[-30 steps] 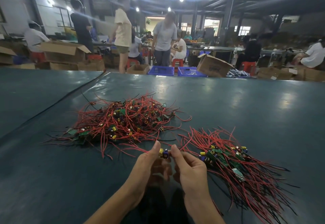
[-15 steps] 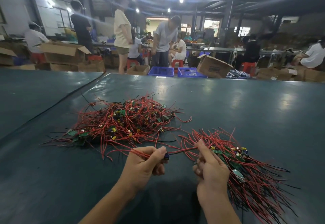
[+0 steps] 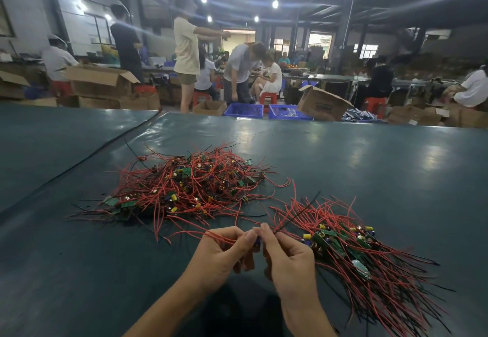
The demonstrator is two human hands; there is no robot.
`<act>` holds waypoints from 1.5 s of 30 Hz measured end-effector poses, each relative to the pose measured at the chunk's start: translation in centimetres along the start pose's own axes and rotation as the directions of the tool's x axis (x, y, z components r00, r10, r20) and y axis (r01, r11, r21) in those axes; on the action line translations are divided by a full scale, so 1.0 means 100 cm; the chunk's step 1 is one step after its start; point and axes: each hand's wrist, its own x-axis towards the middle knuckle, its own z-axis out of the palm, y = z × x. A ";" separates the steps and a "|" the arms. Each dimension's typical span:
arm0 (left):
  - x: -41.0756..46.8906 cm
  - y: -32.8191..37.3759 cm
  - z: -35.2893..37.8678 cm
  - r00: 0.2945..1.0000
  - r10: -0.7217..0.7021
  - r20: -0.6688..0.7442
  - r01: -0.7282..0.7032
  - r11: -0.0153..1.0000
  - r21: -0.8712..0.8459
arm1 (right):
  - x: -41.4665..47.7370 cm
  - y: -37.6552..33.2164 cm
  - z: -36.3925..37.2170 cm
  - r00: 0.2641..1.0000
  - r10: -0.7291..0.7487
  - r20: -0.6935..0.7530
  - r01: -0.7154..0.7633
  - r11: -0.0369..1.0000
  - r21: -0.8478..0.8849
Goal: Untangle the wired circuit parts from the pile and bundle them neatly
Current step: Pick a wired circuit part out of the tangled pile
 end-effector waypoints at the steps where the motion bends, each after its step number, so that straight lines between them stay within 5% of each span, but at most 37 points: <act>1: 0.000 0.000 0.000 1.000 -0.004 0.007 0.004 1.000 0.003 | 0.002 0.000 -0.002 0.998 0.034 -0.044 -0.033 0.999 0.031; 10: 0.002 0.007 -0.007 0.999 -0.021 0.028 0.021 1.000 -0.005 | 0.019 -0.013 -0.034 0.947 0.141 -0.288 -0.032 0.936 0.351; 15: 0.003 0.006 -0.012 1.000 -0.013 0.002 0.013 1.000 -0.018 | 0.016 -0.012 -0.030 0.949 0.078 -0.305 0.024 0.949 0.315; 18: 0.003 0.005 -0.010 1.000 -0.031 -0.003 0.031 0.998 -0.046 | 0.008 -0.005 -0.021 0.985 0.011 -0.173 0.022 0.982 0.188; 23: 0.001 0.001 -0.002 0.984 -0.021 0.179 0.028 0.999 -0.036 | -0.006 0.006 0.005 0.978 -0.026 0.208 0.033 0.999 -0.028; 29: 0.004 -0.009 -0.012 0.999 -0.012 0.044 0.001 0.973 0.231 | -0.006 0.000 -0.002 0.995 -0.032 0.097 0.042 0.994 -0.103; 31: 0.005 -0.016 -0.020 0.989 0.114 -0.099 -0.058 0.893 0.447 | -0.001 0.000 -0.007 0.999 0.023 -0.032 -0.026 0.996 -0.083; 35: 0.010 -0.025 -0.045 0.892 0.427 -0.145 -0.073 0.454 0.888 | 0.009 -0.003 -0.020 0.964 0.132 -0.232 -0.100 0.985 0.143; 39: 0.014 -0.033 -0.069 0.898 0.316 -0.305 0.209 0.302 0.930 | 0.013 -0.011 -0.031 0.925 0.247 -0.290 -0.121 0.912 0.392; 45: 0.018 -0.039 -0.097 0.881 -0.055 -0.470 0.462 0.309 0.831 | 0.014 -0.017 -0.037 0.929 0.259 -0.264 -0.078 0.836 0.543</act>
